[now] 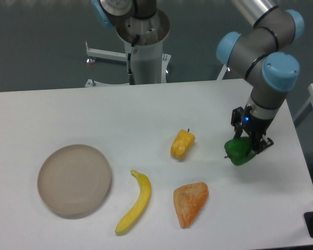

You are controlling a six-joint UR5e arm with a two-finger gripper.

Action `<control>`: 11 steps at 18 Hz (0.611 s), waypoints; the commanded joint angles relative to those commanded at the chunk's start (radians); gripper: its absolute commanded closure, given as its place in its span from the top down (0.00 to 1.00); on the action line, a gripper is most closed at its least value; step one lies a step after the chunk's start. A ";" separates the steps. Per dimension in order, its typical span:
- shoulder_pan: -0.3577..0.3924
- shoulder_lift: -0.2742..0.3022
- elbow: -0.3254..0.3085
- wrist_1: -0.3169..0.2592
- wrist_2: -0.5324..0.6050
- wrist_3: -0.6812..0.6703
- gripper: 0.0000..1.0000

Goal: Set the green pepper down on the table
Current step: 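Lower the green pepper onto the table beside the yellow pepper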

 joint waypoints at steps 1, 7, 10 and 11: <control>0.000 0.003 -0.009 0.015 0.000 0.021 0.37; 0.009 0.009 -0.051 0.052 0.002 0.045 0.37; 0.008 0.014 -0.054 0.052 -0.002 0.043 0.37; 0.008 0.014 -0.054 0.052 -0.003 0.043 0.37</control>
